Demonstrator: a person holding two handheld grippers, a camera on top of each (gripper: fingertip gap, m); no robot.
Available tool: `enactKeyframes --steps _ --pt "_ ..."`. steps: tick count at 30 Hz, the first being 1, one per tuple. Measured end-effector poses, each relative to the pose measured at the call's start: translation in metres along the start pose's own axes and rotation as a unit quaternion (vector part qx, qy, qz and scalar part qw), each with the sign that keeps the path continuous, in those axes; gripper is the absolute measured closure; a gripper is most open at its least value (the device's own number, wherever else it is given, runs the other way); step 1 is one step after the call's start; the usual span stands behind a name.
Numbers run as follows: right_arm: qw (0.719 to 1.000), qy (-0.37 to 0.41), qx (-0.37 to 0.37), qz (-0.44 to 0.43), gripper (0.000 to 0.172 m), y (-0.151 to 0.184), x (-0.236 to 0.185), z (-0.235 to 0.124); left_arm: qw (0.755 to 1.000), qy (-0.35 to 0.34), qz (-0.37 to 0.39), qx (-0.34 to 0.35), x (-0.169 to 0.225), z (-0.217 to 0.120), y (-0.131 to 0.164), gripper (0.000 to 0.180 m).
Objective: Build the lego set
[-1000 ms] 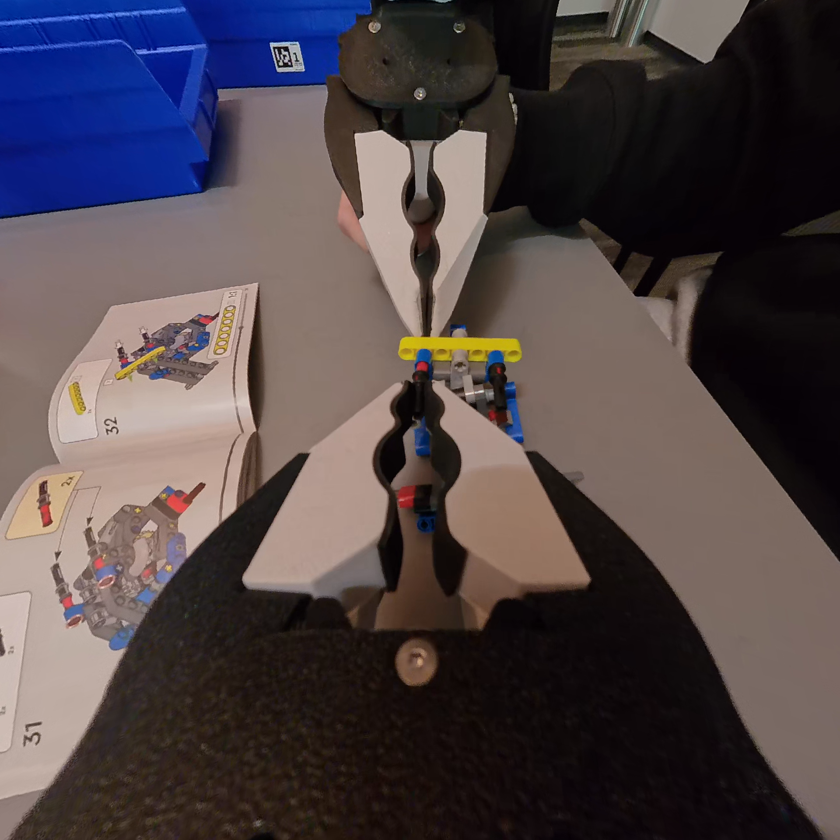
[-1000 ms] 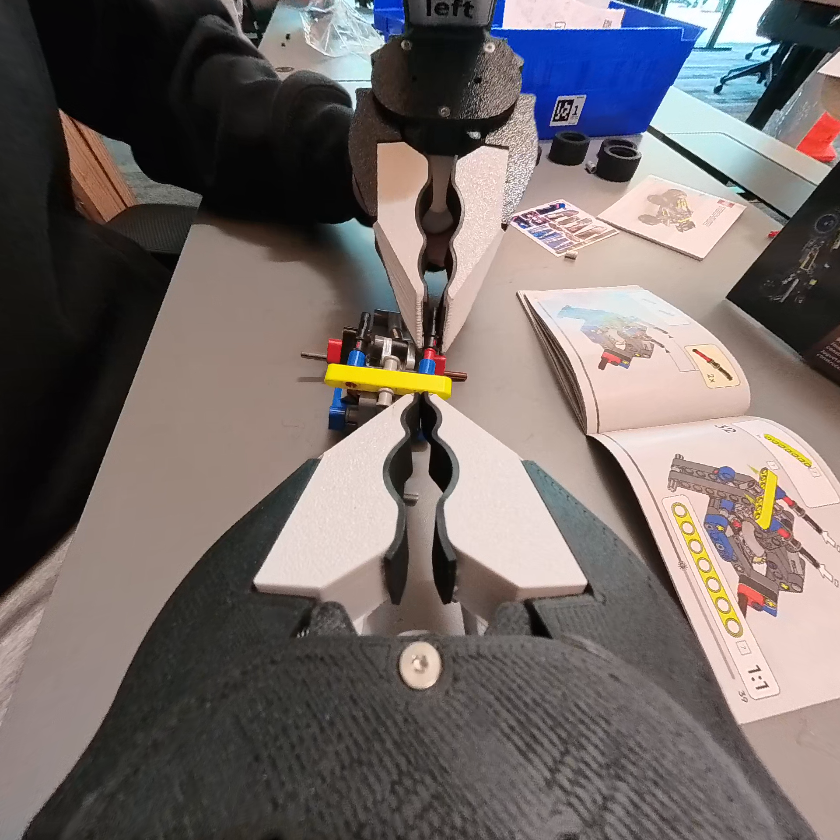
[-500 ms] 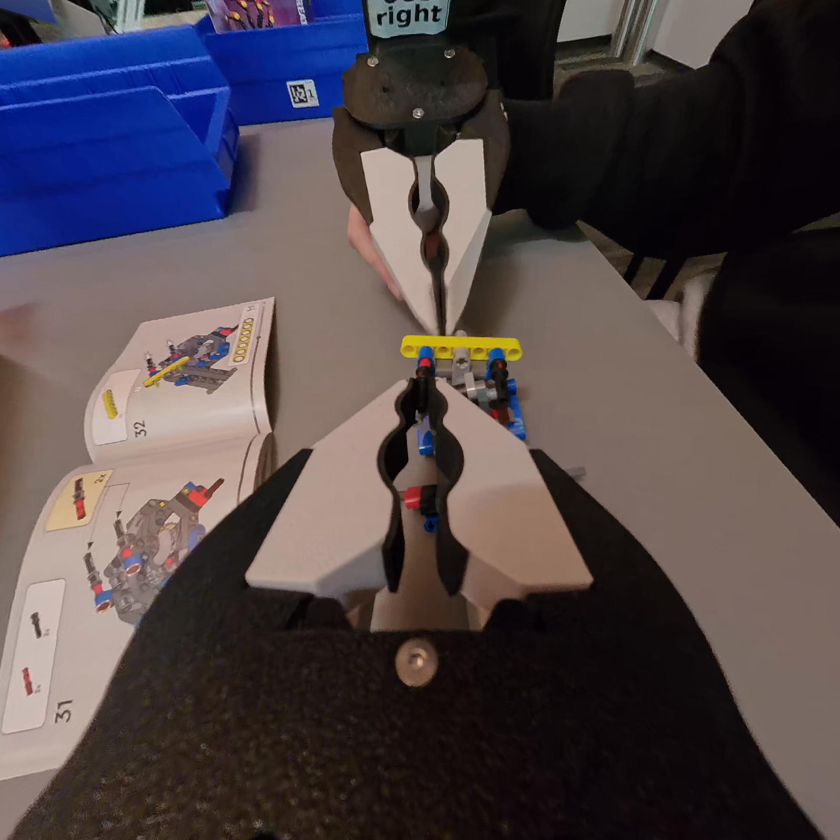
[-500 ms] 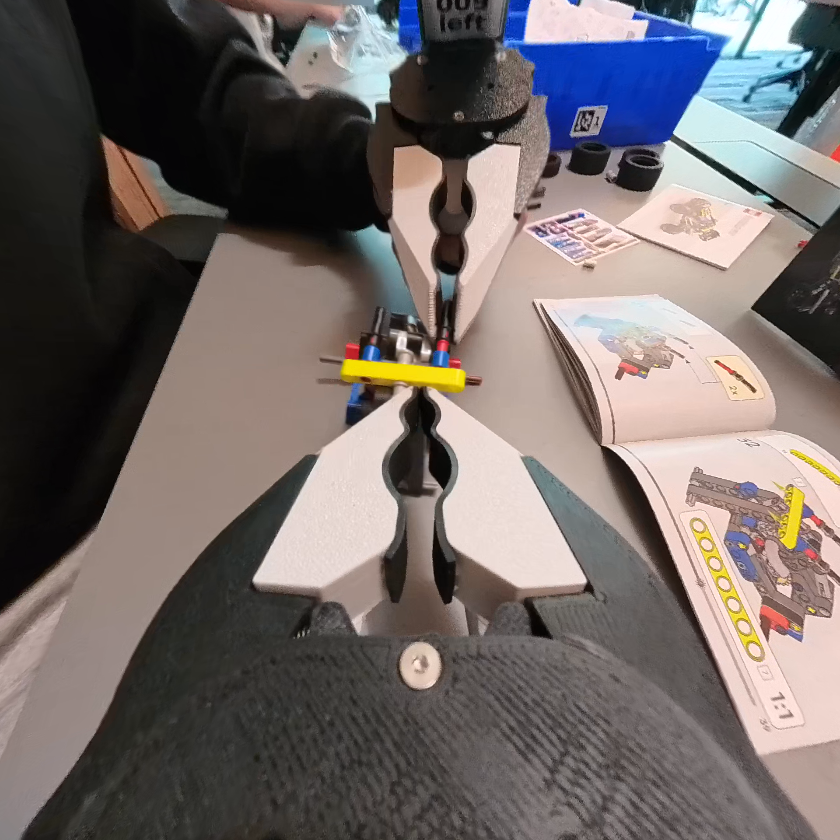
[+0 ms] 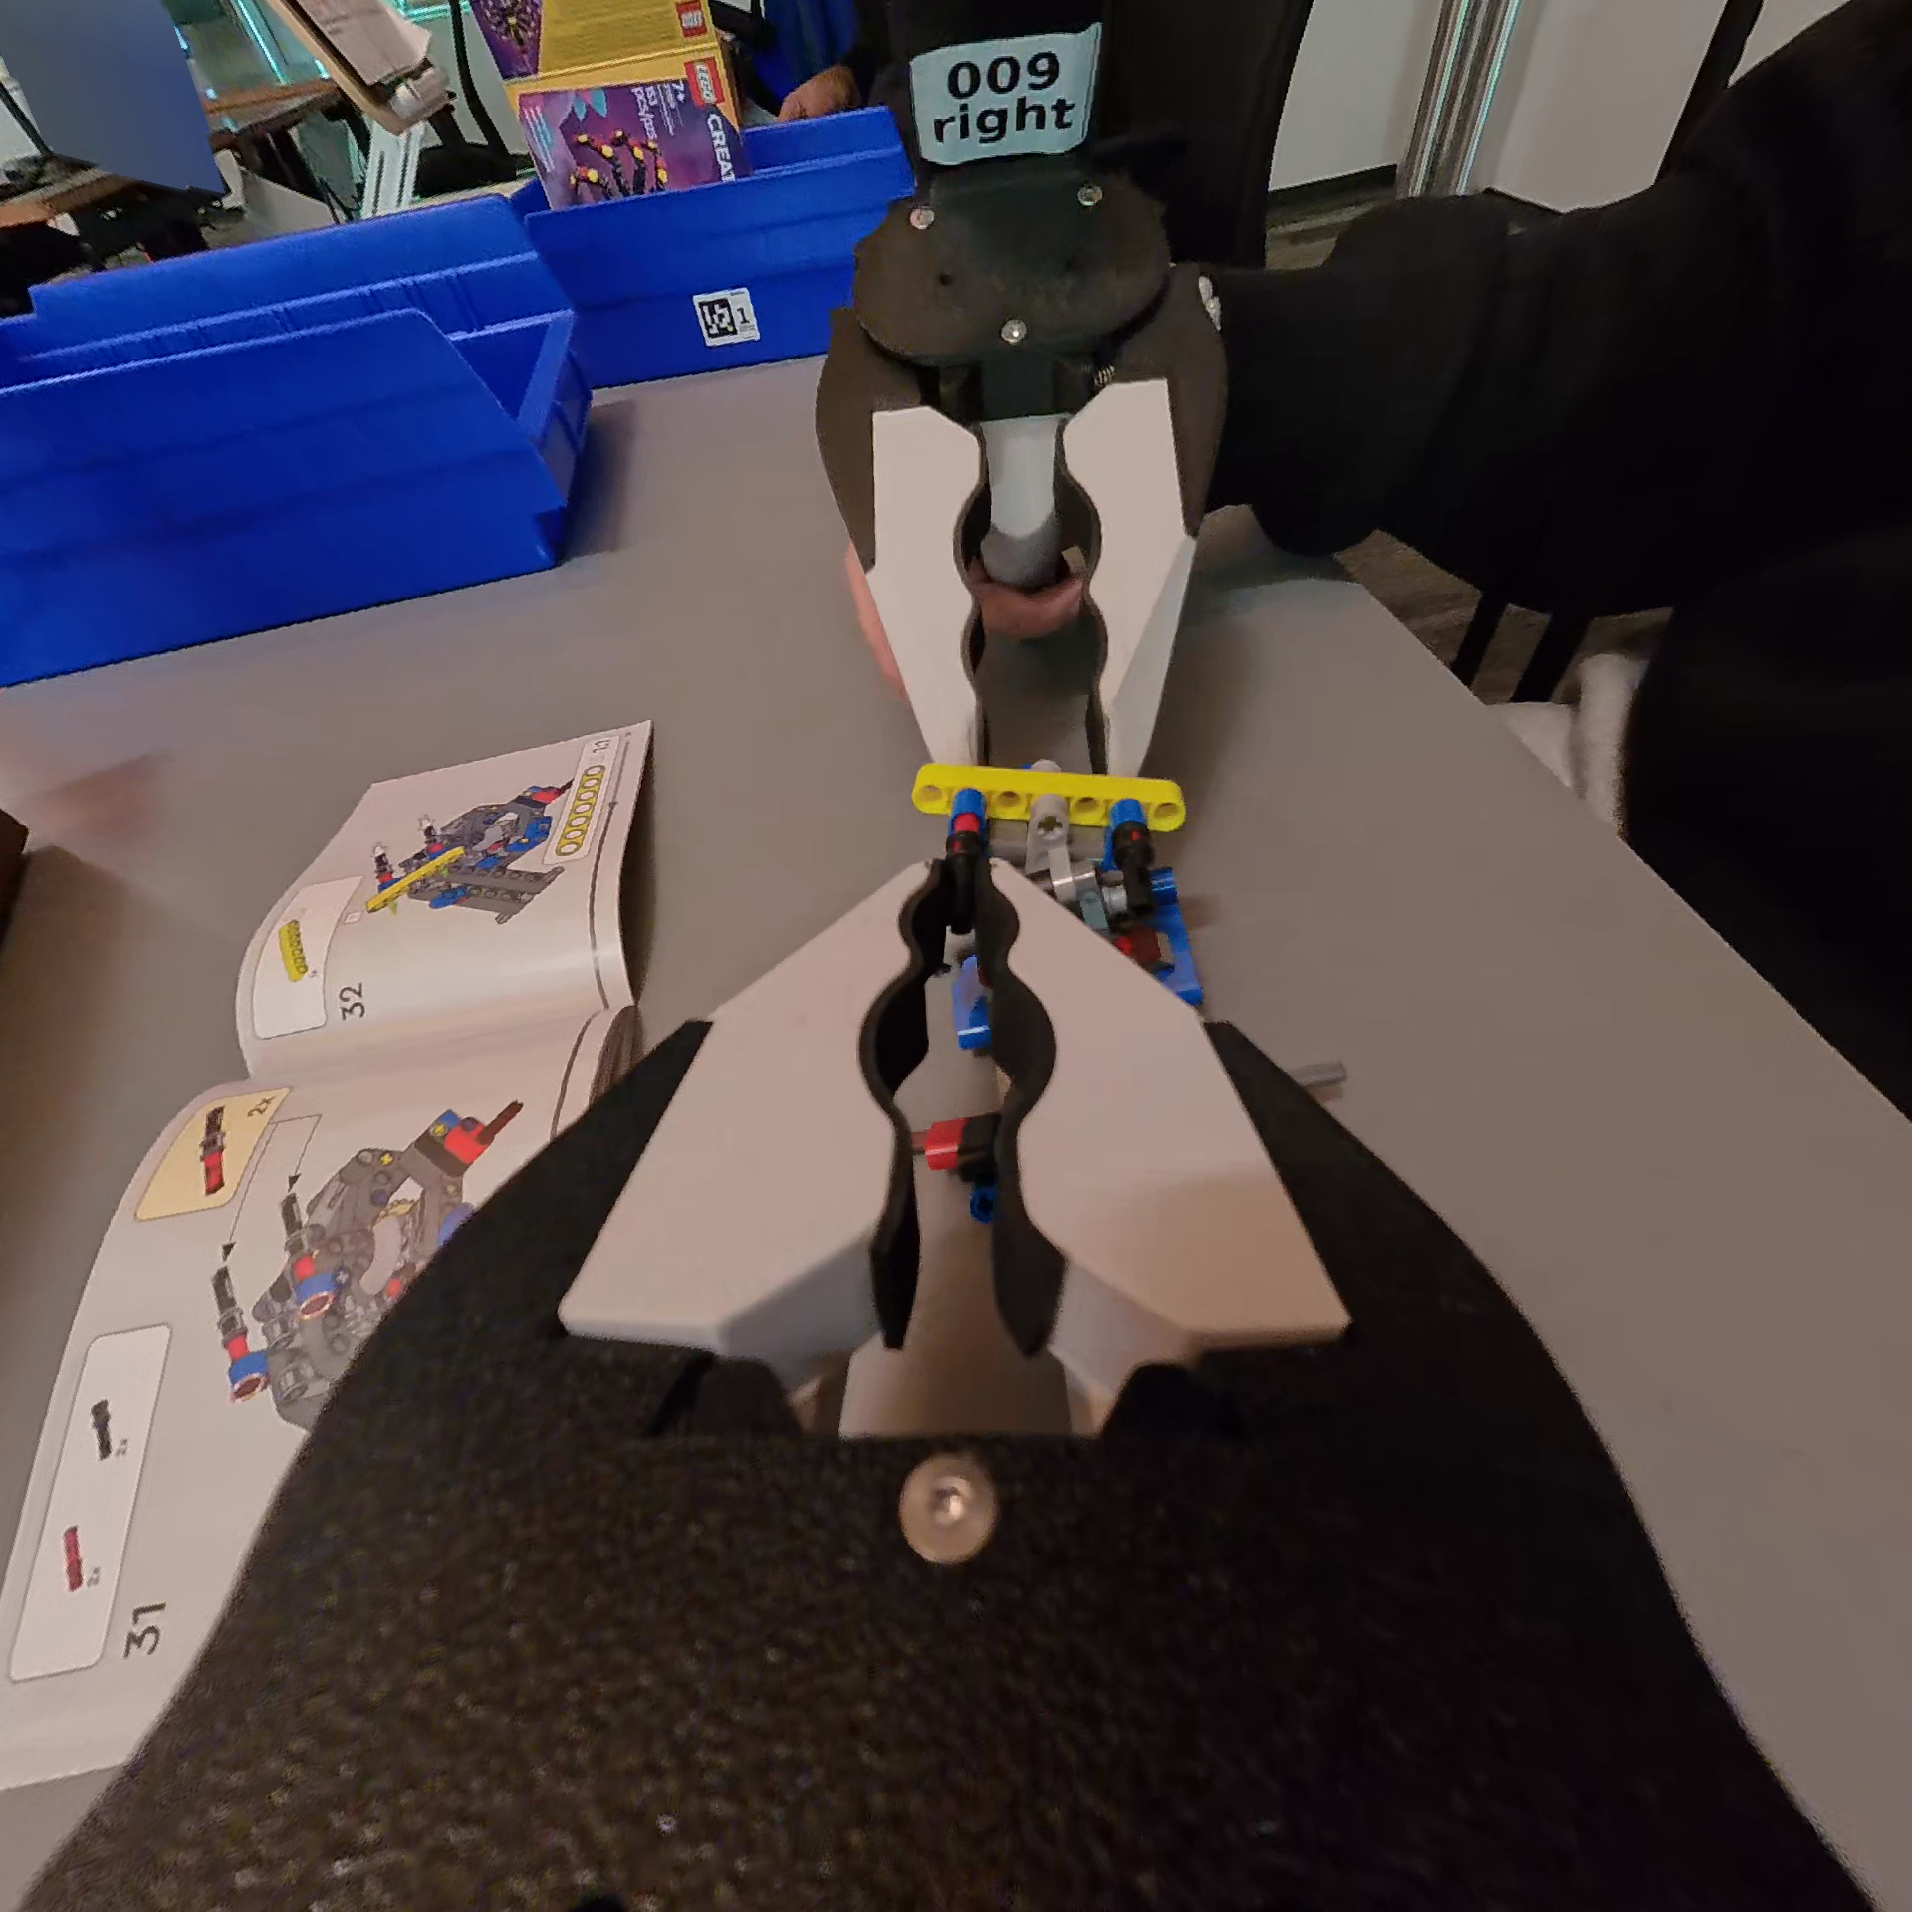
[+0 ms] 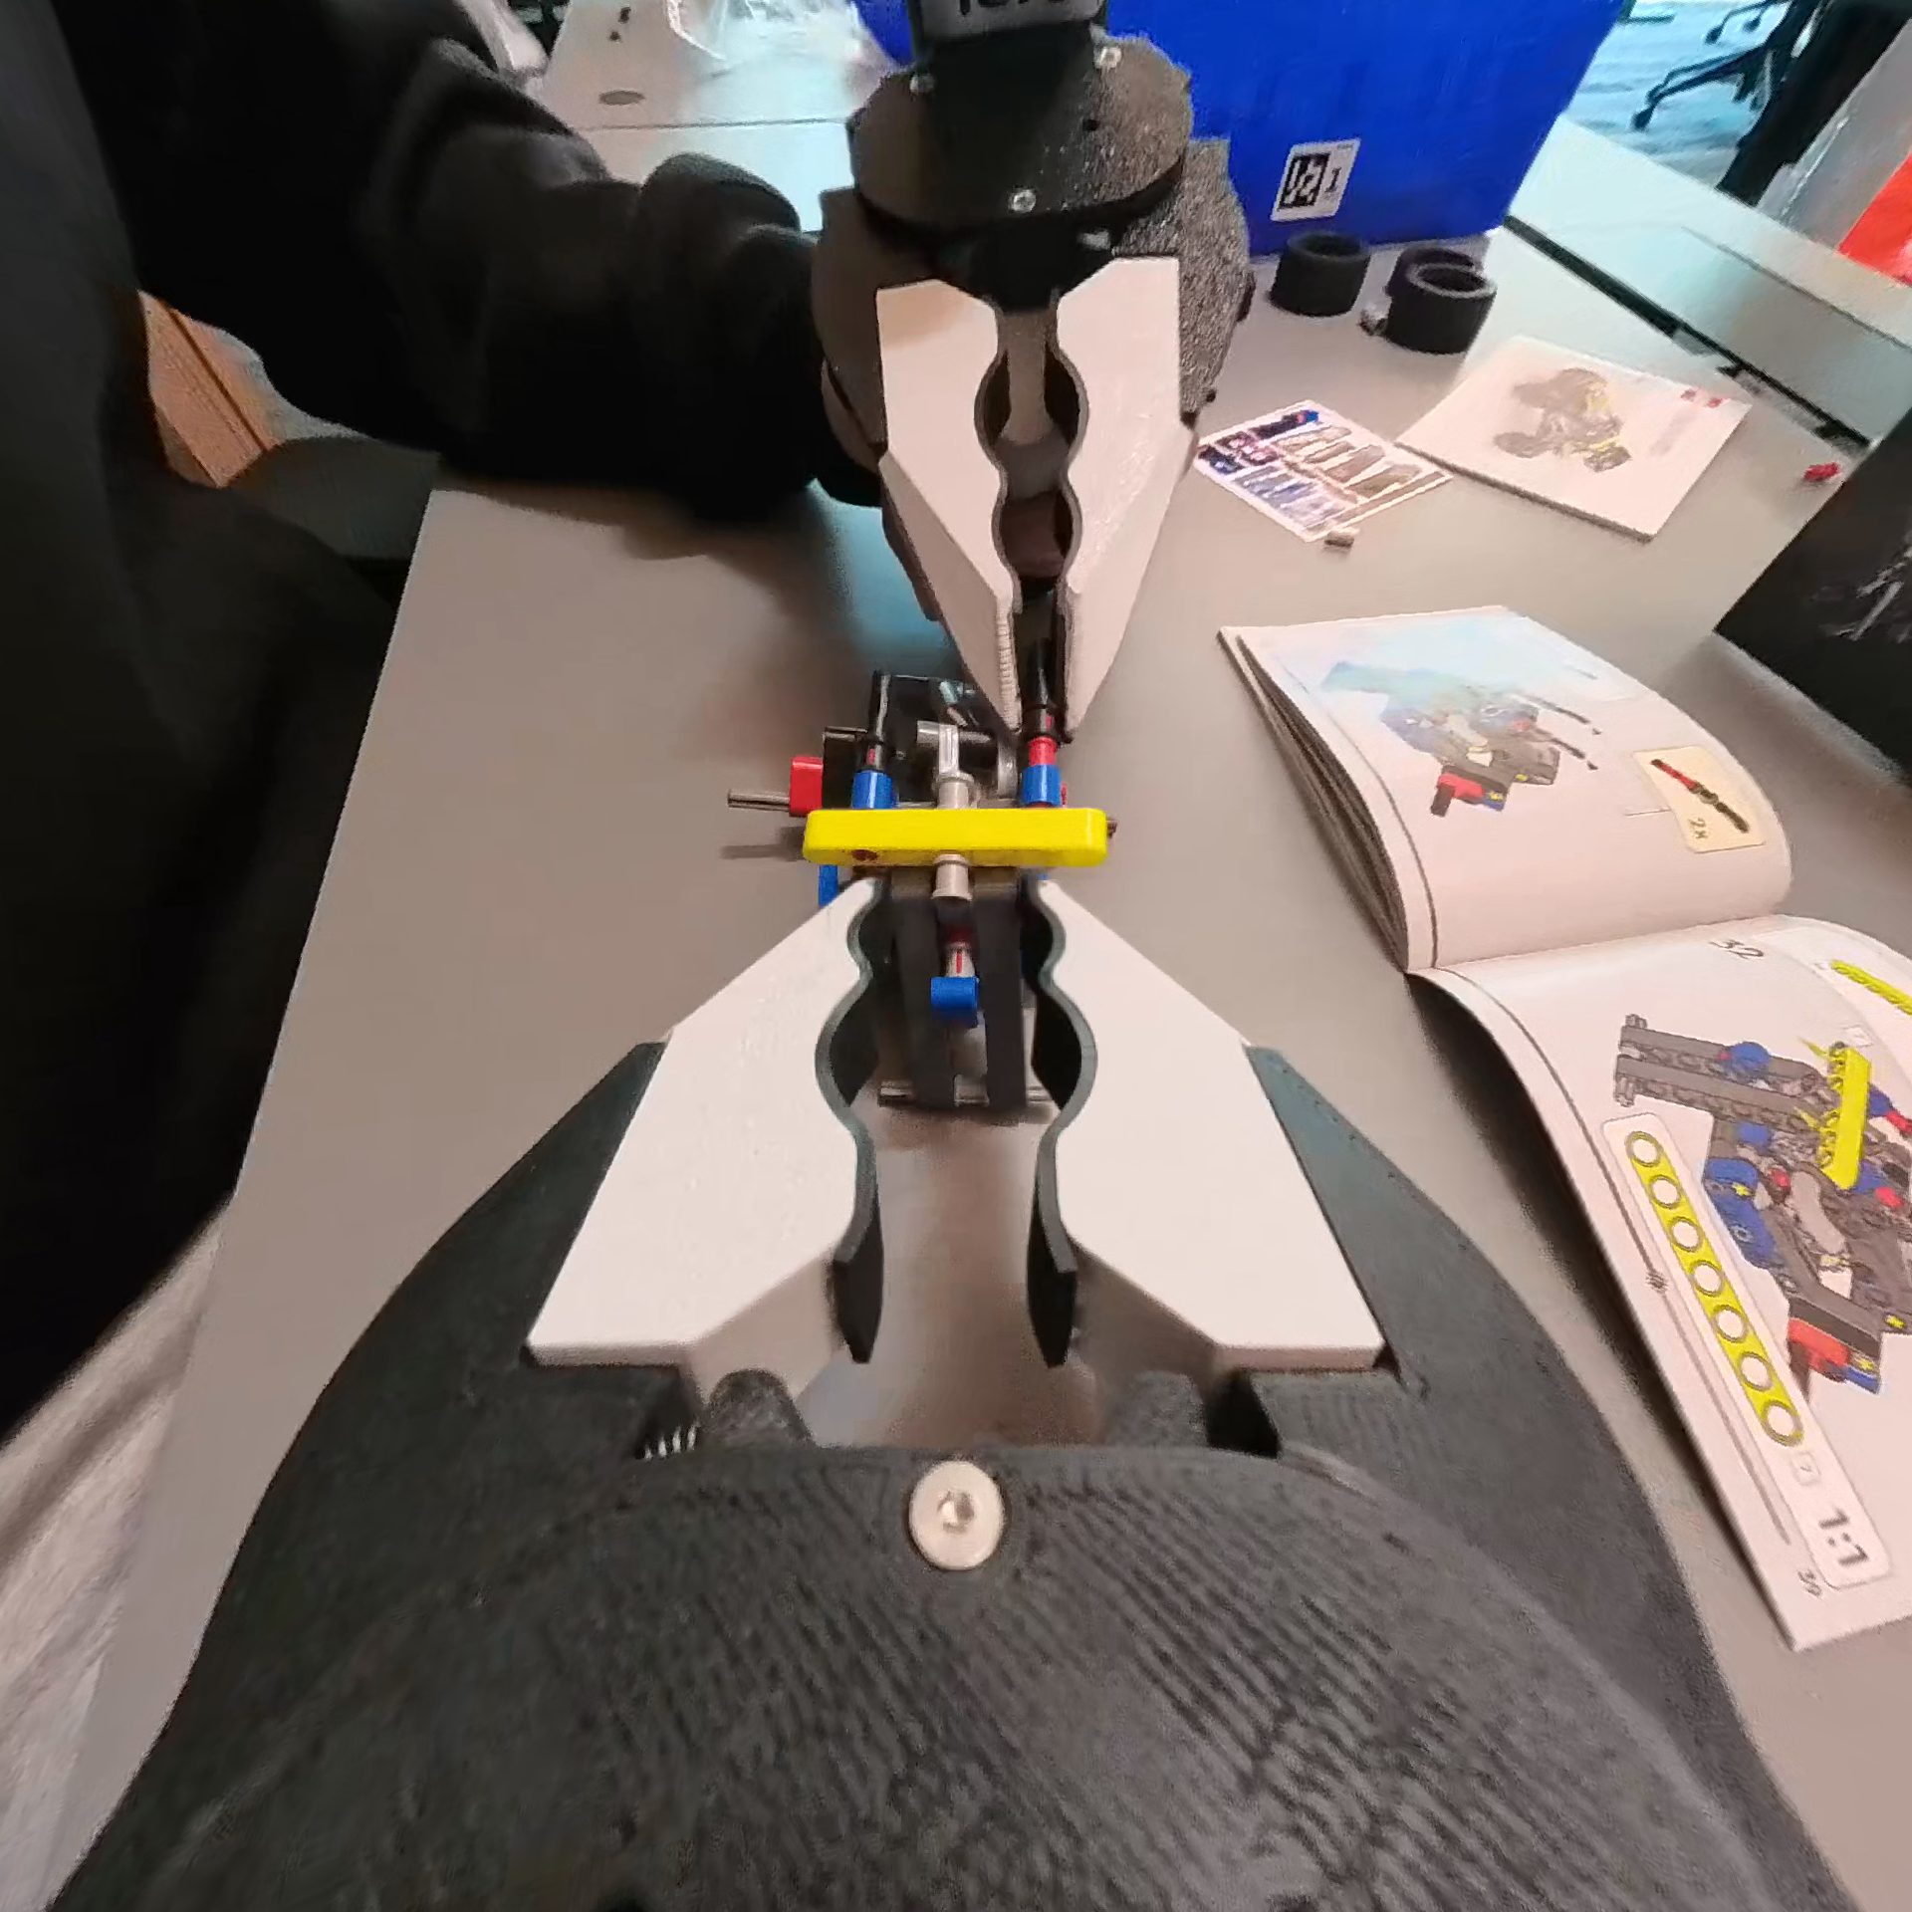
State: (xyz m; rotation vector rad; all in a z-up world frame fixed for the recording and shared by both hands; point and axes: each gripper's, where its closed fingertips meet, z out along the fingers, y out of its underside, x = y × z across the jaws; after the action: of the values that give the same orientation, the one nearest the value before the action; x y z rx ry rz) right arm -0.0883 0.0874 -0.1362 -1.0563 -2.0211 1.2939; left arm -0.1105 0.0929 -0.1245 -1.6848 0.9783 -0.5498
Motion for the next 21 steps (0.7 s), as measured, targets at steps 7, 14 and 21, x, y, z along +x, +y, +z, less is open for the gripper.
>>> enactKeyframes --steps 7,14,21 --pt "0.999 0.009 -0.027 -0.024 0.149 0.005 0.001 0.009 1.0 -0.002 0.005 0.0 0.0 0.0 0.0 0.179" --pt "0.999 0.012 -0.033 -0.037 0.149 0.005 0.003 0.015 1.0 0.004 0.01 -0.012 -0.001 -0.002 0.001 0.179" --pt "0.999 0.014 -0.036 -0.033 0.149 0.004 0.004 0.017 0.999 0.021 -0.025 -0.021 -0.003 -0.003 0.003 0.178"
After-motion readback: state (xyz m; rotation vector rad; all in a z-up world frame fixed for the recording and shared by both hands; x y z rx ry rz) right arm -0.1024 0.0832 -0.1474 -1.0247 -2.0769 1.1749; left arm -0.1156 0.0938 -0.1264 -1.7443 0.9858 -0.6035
